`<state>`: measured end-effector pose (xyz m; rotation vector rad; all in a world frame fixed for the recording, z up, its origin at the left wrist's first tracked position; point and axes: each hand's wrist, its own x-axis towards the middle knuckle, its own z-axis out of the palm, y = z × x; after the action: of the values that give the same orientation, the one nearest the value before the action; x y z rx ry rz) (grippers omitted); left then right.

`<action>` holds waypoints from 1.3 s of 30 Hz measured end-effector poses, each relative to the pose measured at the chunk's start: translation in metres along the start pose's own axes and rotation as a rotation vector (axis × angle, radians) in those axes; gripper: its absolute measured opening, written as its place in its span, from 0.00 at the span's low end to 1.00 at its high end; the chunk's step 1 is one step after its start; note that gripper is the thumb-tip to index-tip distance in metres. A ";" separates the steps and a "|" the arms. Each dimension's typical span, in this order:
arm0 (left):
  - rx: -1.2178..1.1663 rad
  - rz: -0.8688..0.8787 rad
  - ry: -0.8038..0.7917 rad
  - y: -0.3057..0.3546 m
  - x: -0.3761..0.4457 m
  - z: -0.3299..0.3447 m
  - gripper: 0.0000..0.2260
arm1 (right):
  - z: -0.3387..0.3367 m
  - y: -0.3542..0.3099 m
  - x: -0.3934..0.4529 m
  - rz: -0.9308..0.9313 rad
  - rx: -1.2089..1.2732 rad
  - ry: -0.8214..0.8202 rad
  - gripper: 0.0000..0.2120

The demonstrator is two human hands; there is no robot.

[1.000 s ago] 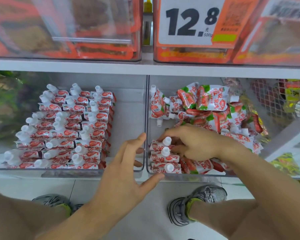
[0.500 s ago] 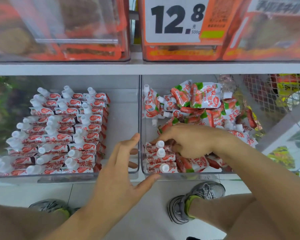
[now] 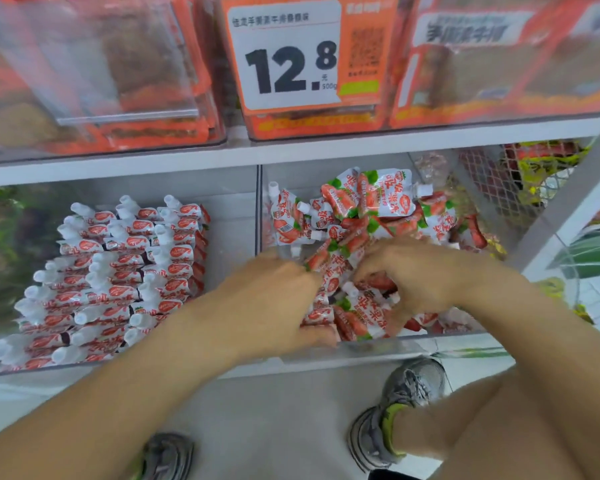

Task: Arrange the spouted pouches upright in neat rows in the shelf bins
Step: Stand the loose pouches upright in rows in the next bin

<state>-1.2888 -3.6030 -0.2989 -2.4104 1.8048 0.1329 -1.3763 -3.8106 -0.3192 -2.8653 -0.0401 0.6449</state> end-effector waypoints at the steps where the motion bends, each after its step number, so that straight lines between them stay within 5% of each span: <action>1: 0.021 0.014 -0.035 0.000 0.003 0.000 0.27 | 0.006 -0.001 0.002 -0.023 -0.072 0.019 0.44; 7: 0.007 0.051 -0.032 -0.007 0.006 0.007 0.27 | 0.022 0.002 0.011 -0.103 -0.245 0.115 0.45; 16: -0.023 -0.002 -0.058 0.000 0.002 0.001 0.29 | 0.034 0.014 0.008 -0.234 -0.191 0.243 0.21; 23: -0.187 -0.024 0.000 0.000 0.004 -0.001 0.29 | 0.031 0.022 -0.007 -0.303 0.273 0.366 0.07; 27: -0.388 0.019 0.089 0.011 0.018 -0.007 0.39 | 0.023 0.025 -0.021 -0.224 0.615 0.472 0.06; 34: -0.719 -0.082 0.398 0.015 0.031 -0.023 0.14 | 0.020 0.009 -0.026 -0.333 1.121 0.662 0.15; 39: -0.990 -0.279 0.450 0.005 0.014 -0.027 0.11 | 0.018 -0.009 -0.010 -0.393 1.318 0.623 0.17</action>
<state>-1.2897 -3.6223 -0.2743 -3.5935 1.7786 0.6294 -1.3930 -3.7988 -0.3294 -1.5718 -0.0521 -0.2792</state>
